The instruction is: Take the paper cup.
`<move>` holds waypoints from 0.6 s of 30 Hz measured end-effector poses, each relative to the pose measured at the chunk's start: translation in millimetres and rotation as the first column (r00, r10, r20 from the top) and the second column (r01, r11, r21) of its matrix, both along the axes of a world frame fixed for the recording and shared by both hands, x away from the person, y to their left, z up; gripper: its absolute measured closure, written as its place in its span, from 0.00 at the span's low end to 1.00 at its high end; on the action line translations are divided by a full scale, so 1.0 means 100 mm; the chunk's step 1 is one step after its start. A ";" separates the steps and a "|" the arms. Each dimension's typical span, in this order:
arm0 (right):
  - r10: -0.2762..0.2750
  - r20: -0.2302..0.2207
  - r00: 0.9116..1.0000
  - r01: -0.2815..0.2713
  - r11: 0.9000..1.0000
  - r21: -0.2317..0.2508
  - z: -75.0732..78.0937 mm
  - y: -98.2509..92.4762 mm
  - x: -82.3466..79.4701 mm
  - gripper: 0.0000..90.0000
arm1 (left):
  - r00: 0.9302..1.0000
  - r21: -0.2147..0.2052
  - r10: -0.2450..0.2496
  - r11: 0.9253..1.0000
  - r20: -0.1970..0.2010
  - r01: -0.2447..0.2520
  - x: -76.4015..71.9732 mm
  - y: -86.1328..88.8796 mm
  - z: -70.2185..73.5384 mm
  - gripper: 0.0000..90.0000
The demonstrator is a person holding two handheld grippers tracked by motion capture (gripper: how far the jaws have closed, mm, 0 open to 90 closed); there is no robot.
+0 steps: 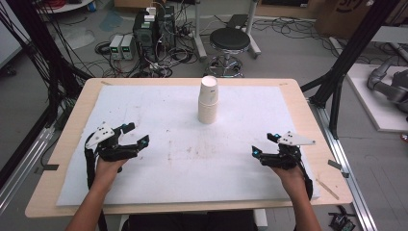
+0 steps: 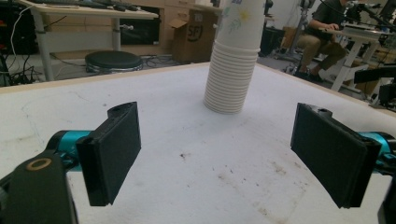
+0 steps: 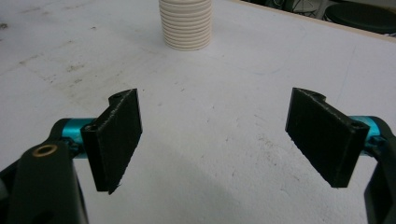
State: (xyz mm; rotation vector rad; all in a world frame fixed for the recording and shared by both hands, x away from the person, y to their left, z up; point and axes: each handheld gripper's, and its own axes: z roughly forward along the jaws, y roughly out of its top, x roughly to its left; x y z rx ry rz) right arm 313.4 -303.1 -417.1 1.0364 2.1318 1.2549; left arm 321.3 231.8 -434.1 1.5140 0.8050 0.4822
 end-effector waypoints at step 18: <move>0.002 -0.007 1.000 -0.002 1.000 0.004 -0.02 0.01 -0.02 0.21 | 1.000 -0.011 -0.011 1.000 -0.008 0.011 -0.01 -0.02 0.03 0.18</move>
